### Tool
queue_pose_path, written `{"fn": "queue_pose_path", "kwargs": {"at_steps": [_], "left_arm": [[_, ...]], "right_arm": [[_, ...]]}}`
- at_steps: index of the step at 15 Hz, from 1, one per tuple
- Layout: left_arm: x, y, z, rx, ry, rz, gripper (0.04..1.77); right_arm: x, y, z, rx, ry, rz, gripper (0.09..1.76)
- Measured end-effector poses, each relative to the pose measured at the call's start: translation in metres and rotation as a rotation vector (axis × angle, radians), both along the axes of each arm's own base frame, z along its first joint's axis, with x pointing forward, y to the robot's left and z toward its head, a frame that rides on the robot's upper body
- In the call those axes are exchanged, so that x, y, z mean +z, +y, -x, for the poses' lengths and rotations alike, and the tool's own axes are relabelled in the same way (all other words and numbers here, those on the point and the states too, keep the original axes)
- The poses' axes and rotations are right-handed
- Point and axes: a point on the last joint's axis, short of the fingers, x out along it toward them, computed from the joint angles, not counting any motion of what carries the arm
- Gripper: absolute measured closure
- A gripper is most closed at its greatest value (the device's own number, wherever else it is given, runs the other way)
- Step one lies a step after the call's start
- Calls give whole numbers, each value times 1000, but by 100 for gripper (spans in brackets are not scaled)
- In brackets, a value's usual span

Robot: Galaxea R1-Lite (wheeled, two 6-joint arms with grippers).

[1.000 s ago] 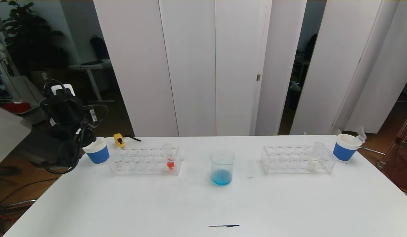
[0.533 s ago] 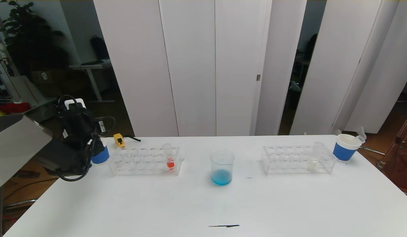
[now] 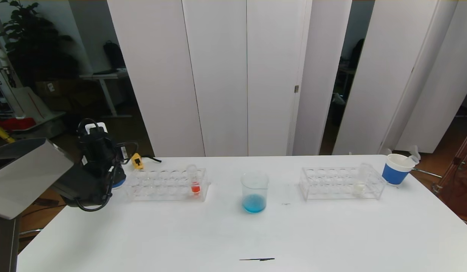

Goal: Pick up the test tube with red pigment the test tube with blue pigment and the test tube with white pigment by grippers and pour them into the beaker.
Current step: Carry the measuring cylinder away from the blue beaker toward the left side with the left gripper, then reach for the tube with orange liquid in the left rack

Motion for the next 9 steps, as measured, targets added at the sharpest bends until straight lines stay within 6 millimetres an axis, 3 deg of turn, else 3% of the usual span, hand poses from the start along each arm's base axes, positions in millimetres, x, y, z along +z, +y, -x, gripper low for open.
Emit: {"fn": "queue_pose_path", "kwargs": {"at_steps": [3,4,6,7,9], "left_arm": [[-3,1,-1,2,8,-1,116],[-4,1,-1,2,10,-2,94],[-5,1,-1,2,15,-3,25],[-5,1,-1,2,17,-5,9],[-5,1,-1,3,23,-8,6]], "right_arm": [[0,0,0,0,0,0,10],[0,0,0,0,0,0,10],[0,0,0,1,0,0,10],[0,0,0,1,0,0,10],[0,0,0,0,0,0,10]]}}
